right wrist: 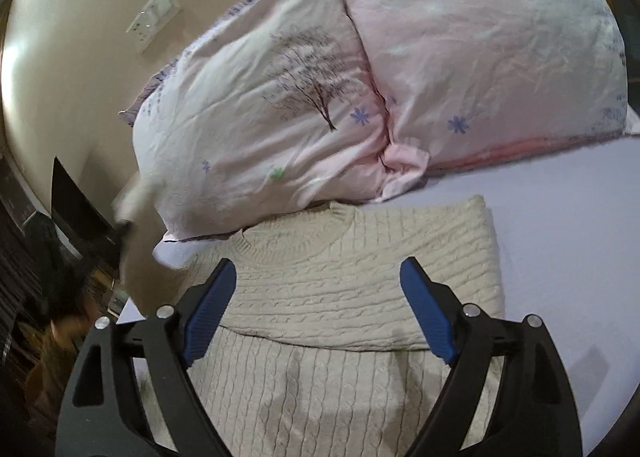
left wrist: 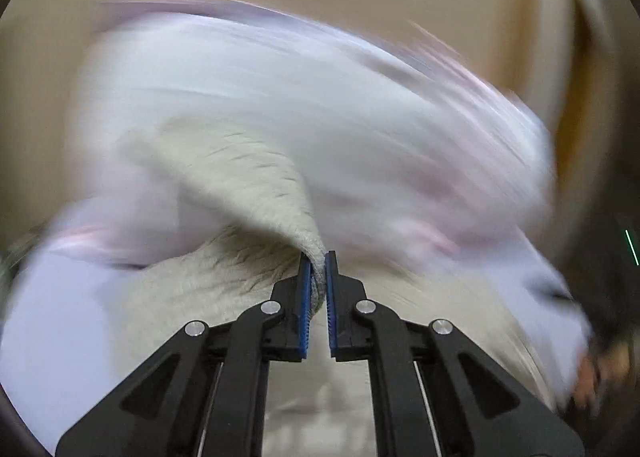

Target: Fold small clothes

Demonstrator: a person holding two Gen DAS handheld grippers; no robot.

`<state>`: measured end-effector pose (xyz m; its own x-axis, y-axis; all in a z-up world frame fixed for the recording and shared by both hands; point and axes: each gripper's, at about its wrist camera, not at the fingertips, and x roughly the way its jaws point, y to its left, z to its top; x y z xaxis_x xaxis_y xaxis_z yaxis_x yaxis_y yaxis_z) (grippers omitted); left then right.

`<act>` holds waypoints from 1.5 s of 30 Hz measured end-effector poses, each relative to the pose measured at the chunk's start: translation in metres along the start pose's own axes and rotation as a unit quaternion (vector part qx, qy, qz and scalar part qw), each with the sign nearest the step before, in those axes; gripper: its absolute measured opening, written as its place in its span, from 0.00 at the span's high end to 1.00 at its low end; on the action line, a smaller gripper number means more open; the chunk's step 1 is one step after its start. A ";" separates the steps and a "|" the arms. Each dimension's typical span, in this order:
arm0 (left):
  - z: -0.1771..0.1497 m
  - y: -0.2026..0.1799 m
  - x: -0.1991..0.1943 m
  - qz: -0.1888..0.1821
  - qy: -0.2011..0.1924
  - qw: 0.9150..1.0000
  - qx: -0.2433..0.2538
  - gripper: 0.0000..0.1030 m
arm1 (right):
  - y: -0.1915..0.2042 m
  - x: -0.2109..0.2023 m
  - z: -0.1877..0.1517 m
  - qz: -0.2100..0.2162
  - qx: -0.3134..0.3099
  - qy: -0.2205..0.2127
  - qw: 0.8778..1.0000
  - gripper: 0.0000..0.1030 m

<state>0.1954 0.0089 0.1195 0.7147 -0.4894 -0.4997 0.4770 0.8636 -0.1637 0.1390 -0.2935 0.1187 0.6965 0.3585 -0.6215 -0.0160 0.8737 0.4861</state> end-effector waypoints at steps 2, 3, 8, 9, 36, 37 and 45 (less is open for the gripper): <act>-0.026 -0.072 0.047 -0.036 0.066 0.993 0.092 0.93 | -0.007 0.007 -0.001 0.002 0.009 0.015 1.000 0.19; -0.036 -0.092 0.060 -0.044 0.089 0.988 0.119 0.93 | -0.011 0.010 0.000 0.001 0.015 0.022 1.000 0.19; -0.051 -0.079 0.038 -0.042 0.084 0.992 0.083 0.85 | -0.047 0.016 -0.003 -0.020 0.062 0.060 0.996 0.34; -0.053 -0.065 0.021 -0.033 0.074 0.995 0.060 0.71 | -0.055 0.016 -0.004 -0.044 0.065 0.064 0.995 0.43; -0.203 0.050 -0.142 -0.003 0.101 0.969 -0.227 0.48 | -0.095 -0.017 -0.061 -0.132 0.064 0.082 0.986 0.33; -0.207 0.049 -0.146 -0.018 0.097 0.967 -0.234 0.48 | -0.098 -0.027 -0.078 -0.125 0.073 0.096 0.985 0.33; -0.231 0.029 -0.162 -0.099 0.094 0.959 -0.247 0.48 | -0.089 -0.086 -0.171 0.011 0.090 0.155 0.984 0.39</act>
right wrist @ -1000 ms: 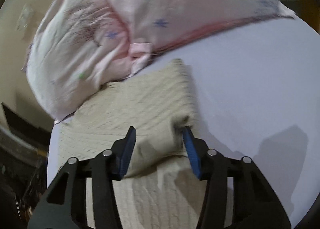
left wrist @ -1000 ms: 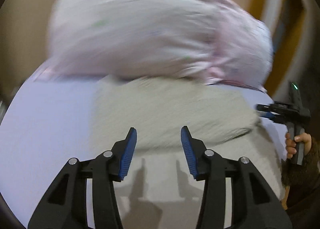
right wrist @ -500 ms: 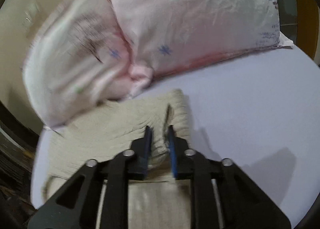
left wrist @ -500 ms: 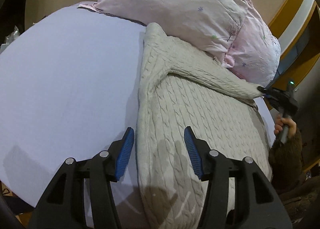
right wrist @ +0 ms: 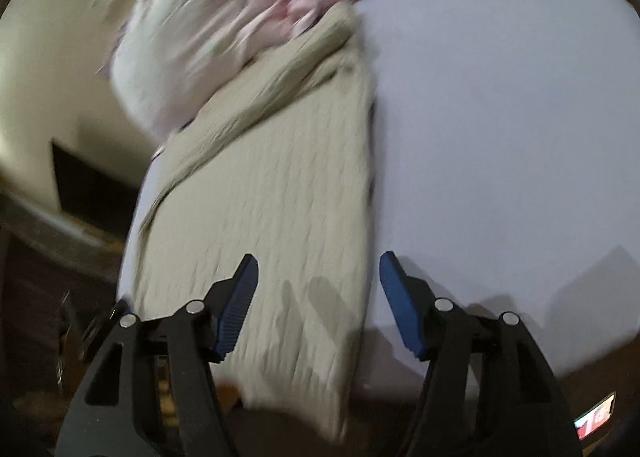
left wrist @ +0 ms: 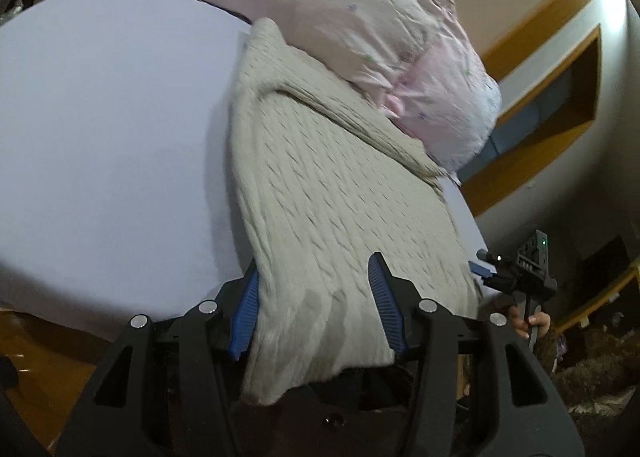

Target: Fold small clothes

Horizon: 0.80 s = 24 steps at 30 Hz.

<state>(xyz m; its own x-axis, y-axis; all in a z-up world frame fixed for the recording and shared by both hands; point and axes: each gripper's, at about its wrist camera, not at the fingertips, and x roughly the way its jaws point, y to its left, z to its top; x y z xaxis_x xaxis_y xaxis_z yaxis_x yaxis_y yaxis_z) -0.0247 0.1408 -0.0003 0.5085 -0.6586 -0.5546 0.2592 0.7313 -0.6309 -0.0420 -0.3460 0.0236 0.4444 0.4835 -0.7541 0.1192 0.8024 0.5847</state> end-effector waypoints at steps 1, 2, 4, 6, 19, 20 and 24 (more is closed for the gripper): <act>-0.003 -0.003 0.000 -0.006 0.005 1.000 0.004 0.48 | 0.003 -0.004 -0.010 -0.005 -0.010 0.007 1.000 0.39; -0.006 -0.005 0.000 -0.008 0.007 1.000 0.007 0.48 | 0.003 -0.009 -0.017 -0.012 -0.012 0.008 1.000 0.39; -0.009 -0.008 -0.001 -0.011 0.012 1.000 0.010 0.48 | 0.001 -0.018 -0.034 -0.021 -0.009 0.009 1.000 0.40; -0.013 -0.010 -0.002 -0.014 0.019 1.000 0.013 0.48 | -0.001 -0.023 -0.044 -0.016 -0.003 0.008 1.000 0.38; -0.038 0.001 0.019 -0.060 0.061 0.995 -0.055 0.95 | -0.004 0.029 -0.054 0.153 0.014 0.078 0.985 0.93; -0.035 -0.004 0.012 -0.066 0.054 0.995 -0.050 0.96 | 0.003 0.021 -0.049 0.161 0.003 0.064 0.985 0.93; 0.011 -0.041 -0.007 -0.061 0.003 0.998 0.015 0.96 | 0.044 -0.020 0.009 0.167 -0.068 -0.036 0.983 0.93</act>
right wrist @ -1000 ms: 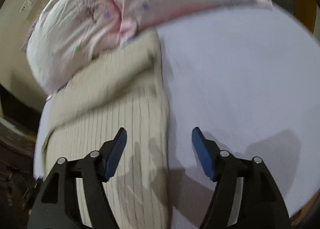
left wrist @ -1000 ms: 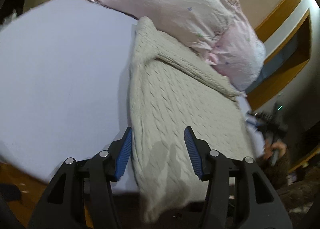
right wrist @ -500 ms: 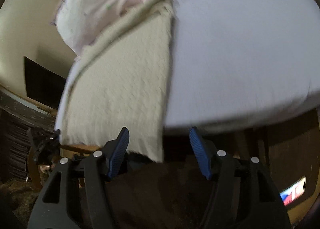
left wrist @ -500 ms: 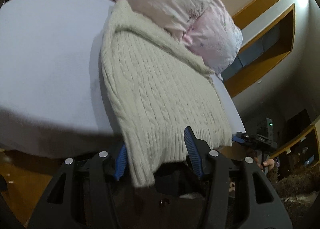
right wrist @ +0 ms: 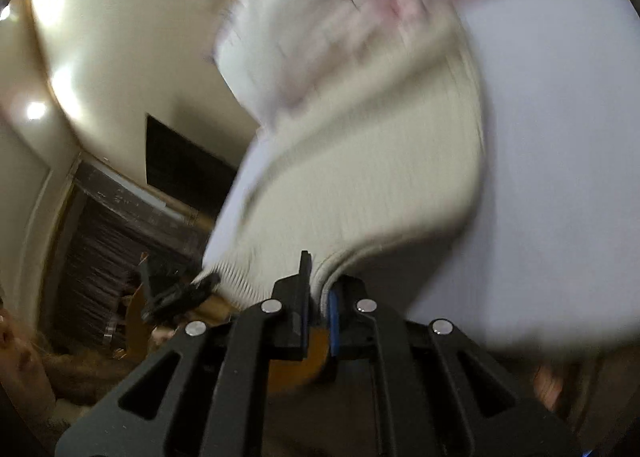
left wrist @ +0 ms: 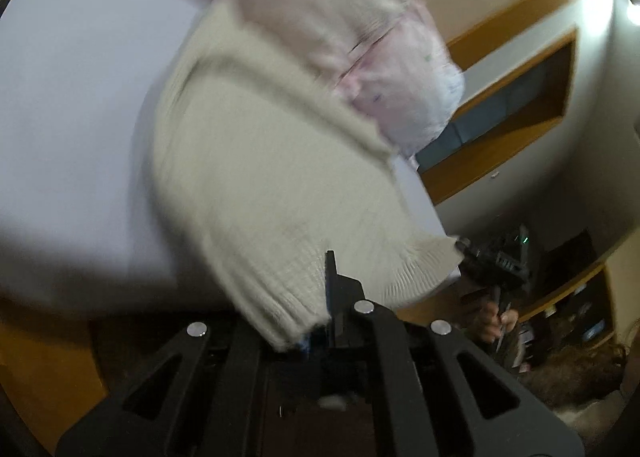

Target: Fold small clothes

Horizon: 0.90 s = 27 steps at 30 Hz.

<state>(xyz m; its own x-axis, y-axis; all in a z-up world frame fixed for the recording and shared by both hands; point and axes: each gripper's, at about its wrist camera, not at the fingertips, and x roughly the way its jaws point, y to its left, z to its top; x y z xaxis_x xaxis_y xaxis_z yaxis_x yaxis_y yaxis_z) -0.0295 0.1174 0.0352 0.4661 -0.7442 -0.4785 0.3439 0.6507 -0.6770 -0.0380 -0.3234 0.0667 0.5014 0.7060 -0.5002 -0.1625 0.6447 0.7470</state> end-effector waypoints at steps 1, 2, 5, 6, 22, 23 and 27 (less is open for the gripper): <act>0.017 -0.007 0.001 0.011 -0.014 1.000 0.019 0.96 | 0.009 0.001 0.022 -0.001 -0.019 -0.024 1.000 0.93; 0.041 -0.012 0.004 0.026 -0.034 0.998 0.037 0.96 | 0.013 0.003 0.042 -0.002 -0.028 -0.047 0.998 0.93; 0.116 -0.004 0.025 0.072 -0.100 0.991 0.047 0.96 | 0.011 0.027 0.105 -0.006 -0.026 -0.107 0.994 0.93; 0.138 0.004 0.034 0.084 -0.114 0.989 0.042 0.96 | 0.004 0.043 0.128 -0.012 -0.014 -0.124 0.992 0.93; 0.259 0.117 0.118 0.141 -0.089 0.983 -0.073 0.26 | -0.137 0.145 0.213 -0.138 0.192 -0.187 0.953 0.12; 0.257 0.117 0.107 0.144 -0.105 0.982 -0.069 0.20 | -0.132 0.134 0.210 -0.156 0.183 -0.209 0.948 0.02; 0.235 0.129 0.094 0.163 -0.060 0.982 -0.076 0.20 | -0.123 0.117 0.203 -0.147 0.148 -0.241 0.948 0.02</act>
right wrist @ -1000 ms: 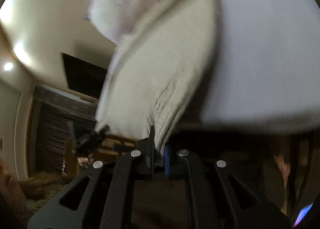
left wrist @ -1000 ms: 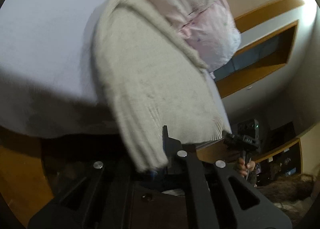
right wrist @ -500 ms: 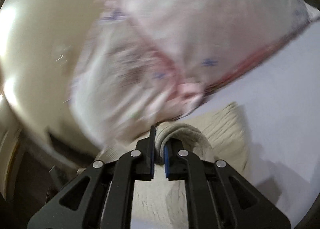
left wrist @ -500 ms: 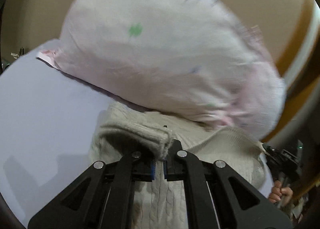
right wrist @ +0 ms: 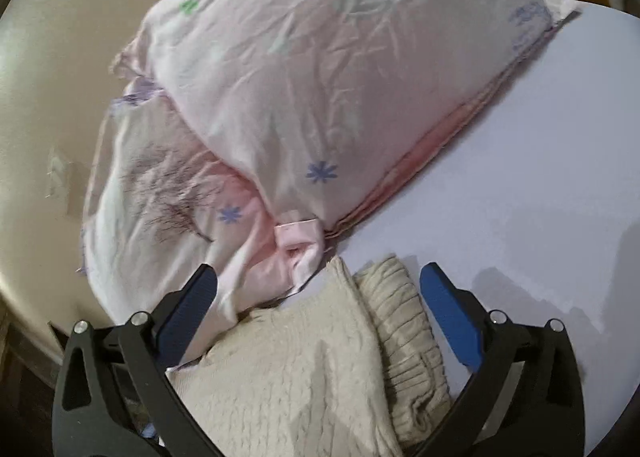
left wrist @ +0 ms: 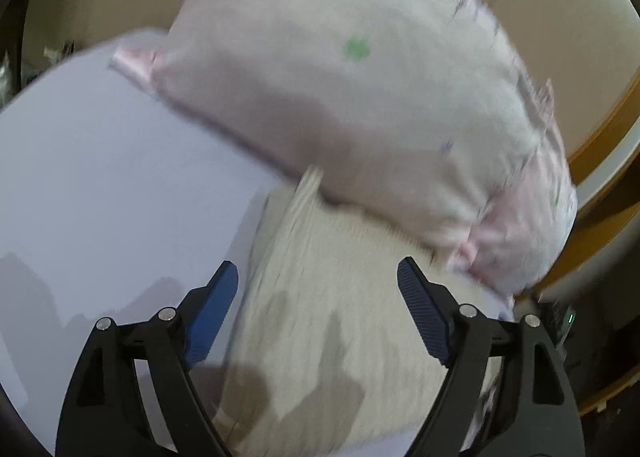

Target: Fold small clothes

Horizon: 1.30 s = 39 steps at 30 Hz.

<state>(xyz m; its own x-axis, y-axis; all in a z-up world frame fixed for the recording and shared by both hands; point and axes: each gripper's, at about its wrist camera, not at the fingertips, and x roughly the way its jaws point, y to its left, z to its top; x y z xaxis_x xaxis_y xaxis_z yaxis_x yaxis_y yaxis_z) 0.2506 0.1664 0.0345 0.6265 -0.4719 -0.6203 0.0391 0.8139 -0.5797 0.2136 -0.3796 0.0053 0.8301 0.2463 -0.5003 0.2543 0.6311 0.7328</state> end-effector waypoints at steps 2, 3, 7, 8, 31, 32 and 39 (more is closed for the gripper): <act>-0.014 0.005 0.009 0.015 0.034 0.999 0.007 0.24 | 0.000 -0.001 -0.003 0.002 -0.007 0.006 1.000 0.02; -0.020 0.006 0.011 0.015 0.043 0.999 0.008 0.28 | -0.001 -0.002 -0.004 0.004 -0.010 0.014 1.000 0.02; -0.035 0.005 0.022 0.021 0.055 0.998 0.017 0.39 | 0.006 0.008 -0.007 0.018 -0.013 0.038 0.999 0.02; -0.036 0.004 0.023 0.024 0.056 0.998 0.013 0.45 | 0.008 0.009 -0.007 0.022 -0.014 0.041 0.999 0.02; -0.122 -0.329 0.179 -0.374 0.233 0.896 0.063 0.86 | -0.032 -0.049 0.058 0.052 -0.022 0.035 0.998 0.02; -0.117 -0.328 0.168 -0.382 0.214 0.896 0.070 0.83 | -0.035 -0.048 0.059 0.059 -0.016 0.046 0.997 0.02; -0.089 -0.252 0.090 -0.127 0.059 0.983 0.122 0.33 | -0.034 0.002 0.039 -0.013 -0.038 0.206 0.978 0.02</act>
<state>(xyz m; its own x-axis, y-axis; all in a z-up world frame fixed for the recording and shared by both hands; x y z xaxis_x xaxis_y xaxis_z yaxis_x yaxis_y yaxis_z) 0.2279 -0.1117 0.0778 0.4794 -0.6943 -0.5368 0.3761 0.7152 -0.5891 0.2257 -0.4291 -0.0025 0.5498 0.4943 -0.6733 0.2230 0.6900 0.6886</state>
